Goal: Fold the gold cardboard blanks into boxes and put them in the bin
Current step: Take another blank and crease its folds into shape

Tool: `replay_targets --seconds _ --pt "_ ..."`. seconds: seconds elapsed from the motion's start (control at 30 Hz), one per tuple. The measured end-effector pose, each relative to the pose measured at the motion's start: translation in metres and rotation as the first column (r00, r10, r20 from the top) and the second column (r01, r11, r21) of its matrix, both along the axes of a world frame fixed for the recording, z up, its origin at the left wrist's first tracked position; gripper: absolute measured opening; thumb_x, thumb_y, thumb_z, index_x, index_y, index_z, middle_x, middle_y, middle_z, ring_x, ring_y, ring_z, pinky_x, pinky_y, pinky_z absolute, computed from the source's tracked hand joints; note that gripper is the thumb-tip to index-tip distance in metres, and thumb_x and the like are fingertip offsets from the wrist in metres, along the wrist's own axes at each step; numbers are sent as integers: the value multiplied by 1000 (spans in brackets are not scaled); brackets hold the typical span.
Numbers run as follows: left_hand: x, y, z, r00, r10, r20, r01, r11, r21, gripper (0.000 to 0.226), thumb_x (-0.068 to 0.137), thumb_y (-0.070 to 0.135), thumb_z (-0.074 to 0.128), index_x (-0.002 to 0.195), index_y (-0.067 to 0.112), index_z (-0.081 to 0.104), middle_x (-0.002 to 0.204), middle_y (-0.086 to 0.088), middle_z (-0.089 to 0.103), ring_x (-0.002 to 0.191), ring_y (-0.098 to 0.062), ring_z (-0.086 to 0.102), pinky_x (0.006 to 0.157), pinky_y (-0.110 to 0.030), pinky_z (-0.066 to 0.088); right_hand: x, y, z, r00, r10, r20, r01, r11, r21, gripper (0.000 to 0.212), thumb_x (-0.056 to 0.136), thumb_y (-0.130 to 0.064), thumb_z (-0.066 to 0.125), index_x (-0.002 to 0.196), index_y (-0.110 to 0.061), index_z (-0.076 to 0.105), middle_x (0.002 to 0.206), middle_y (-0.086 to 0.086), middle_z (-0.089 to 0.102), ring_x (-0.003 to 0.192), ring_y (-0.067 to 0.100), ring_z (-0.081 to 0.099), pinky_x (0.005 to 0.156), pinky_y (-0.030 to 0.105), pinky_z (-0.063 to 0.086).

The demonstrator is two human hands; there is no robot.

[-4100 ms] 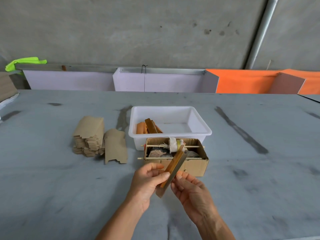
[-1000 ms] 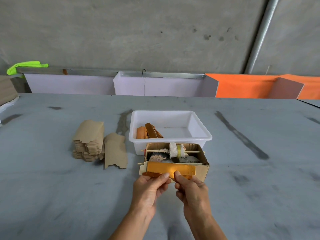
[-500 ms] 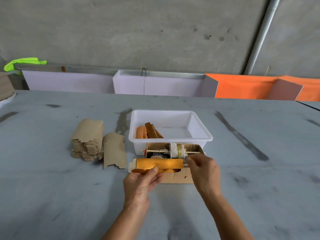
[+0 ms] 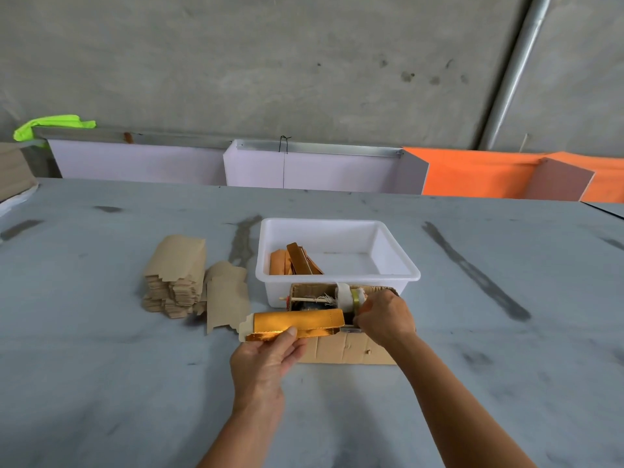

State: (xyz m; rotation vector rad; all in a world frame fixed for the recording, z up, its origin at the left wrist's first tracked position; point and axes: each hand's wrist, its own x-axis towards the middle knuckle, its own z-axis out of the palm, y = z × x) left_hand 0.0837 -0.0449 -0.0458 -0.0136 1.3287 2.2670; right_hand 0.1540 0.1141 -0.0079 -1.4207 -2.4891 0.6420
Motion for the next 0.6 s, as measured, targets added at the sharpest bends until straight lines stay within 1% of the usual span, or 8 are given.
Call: replay_targets --seconds 0.07,0.2,0.27,0.33,0.47,0.6 --pt "0 0 0 1000 -4 4 4 1000 1 12 78 -7 68 89 -2 66 82 -20 70 74 -34 69 58 -28 59 -2 2 -1 1000 -19 -18 18 999 -33 14 81 -9 61 94 -7 66 83 4 59 84 23 61 67 28 49" --pt "1 0 0 1000 -10 14 10 1000 2 11 77 -7 68 86 0 66 81 -20 71 75 -34 69 60 -29 60 -4 3 -3 996 -59 -63 55 997 -63 19 80 -13 65 99 -8 65 88 5 61 86 23 61 68 30 49" --pt "2 -1 0 1000 -13 14 13 1000 -1 10 78 -7 68 85 0 66 78 -18 71 72 -31 70 60 -29 60 -4 4 -5 995 -70 -74 66 996 -59 19 80 -11 63 99 -9 66 90 6 63 86 23 62 70 30 51" --pt "3 -1 -1 1000 -12 17 12 1000 0 10 78 -7 67 83 1 66 75 -16 72 68 -29 70 59 -29 60 -3 3 -7 993 -81 -82 78 996 -50 18 80 -10 63 98 -10 67 91 6 64 85 23 63 68 30 51" --pt "4 -1 -2 1000 -5 26 5 1000 3 10 78 -8 68 83 1 66 77 -17 71 70 -31 69 59 -29 60 -5 3 -10 988 -102 -116 97 994 -43 19 79 -8 64 97 -13 68 91 4 64 85 23 62 71 30 52" --pt "4 1 -4 999 -2 36 2 1000 -9 9 77 -7 68 81 0 66 77 -18 71 72 -33 69 57 -29 59 -5 2 -12 982 -114 -151 109 993 -42 19 78 -6 64 94 -15 69 88 4 63 82 22 60 64 28 46"
